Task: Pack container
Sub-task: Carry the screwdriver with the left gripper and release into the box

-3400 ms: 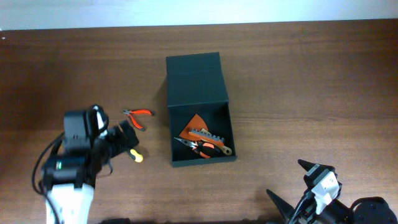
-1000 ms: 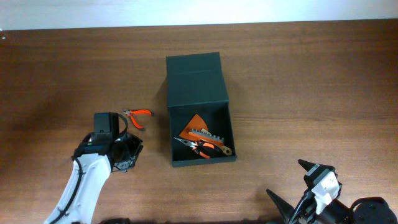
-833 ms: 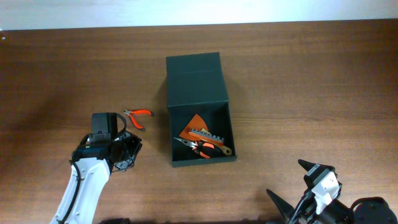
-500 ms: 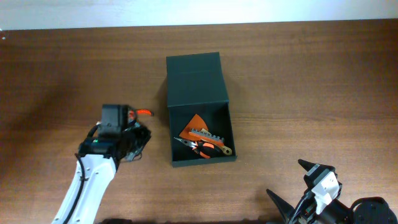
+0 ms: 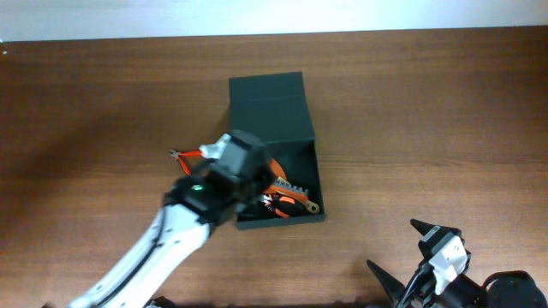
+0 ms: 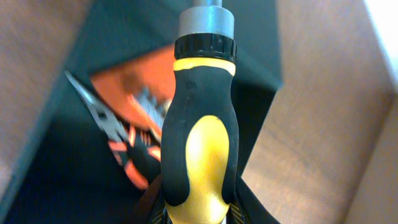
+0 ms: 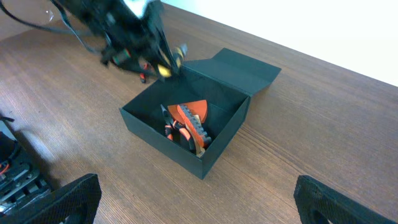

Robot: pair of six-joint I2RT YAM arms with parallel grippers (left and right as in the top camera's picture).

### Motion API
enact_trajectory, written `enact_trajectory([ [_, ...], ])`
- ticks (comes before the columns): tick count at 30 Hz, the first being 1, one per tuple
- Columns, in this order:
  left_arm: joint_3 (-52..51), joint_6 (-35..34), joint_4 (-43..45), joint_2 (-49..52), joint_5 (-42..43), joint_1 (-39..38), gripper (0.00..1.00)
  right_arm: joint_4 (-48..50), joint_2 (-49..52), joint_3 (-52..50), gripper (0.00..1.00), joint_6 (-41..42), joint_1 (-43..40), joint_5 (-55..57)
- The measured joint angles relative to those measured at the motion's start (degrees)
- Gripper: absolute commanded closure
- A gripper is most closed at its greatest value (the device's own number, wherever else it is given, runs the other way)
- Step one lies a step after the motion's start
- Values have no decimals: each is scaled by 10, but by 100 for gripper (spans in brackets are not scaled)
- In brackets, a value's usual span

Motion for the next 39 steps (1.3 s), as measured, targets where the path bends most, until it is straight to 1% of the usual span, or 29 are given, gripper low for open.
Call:
enact_trajectory([
  [7,1,-118,38,98,2,-81,98,0,0,0,1,0,0,0],
  [12,1,-184,53,131,4,-102,98,0,0,0,1,0,0,0],
  [18,1,-230,57,151,7,-107,96,0,0,0,1,0,0,0],
  [20,1,-240,58,153,5,-107,87,0,0,0,1,0,0,0],
  [23,1,-249,60,159,0,-107,76,0,0,0,1,1,0,0],
  [31,1,-258,65,167,-4,-107,75,0,0,0,1,0,0,0],
  [32,2,-258,66,167,-5,-107,74,0,0,0,1,0,0,0],
  [34,5,-259,66,167,-7,-107,64,0,0,0,1,0,0,0],
  [35,7,-259,66,167,-9,-107,61,0,0,0,1,0,0,0],
  [36,9,-260,66,167,-12,-107,54,0,0,0,1,0,0,0],
  [38,17,-260,66,166,-21,-107,47,0,0,0,1,0,0,0],
  [39,20,-260,66,166,-24,-107,46,0,0,0,1,0,0,0],
])
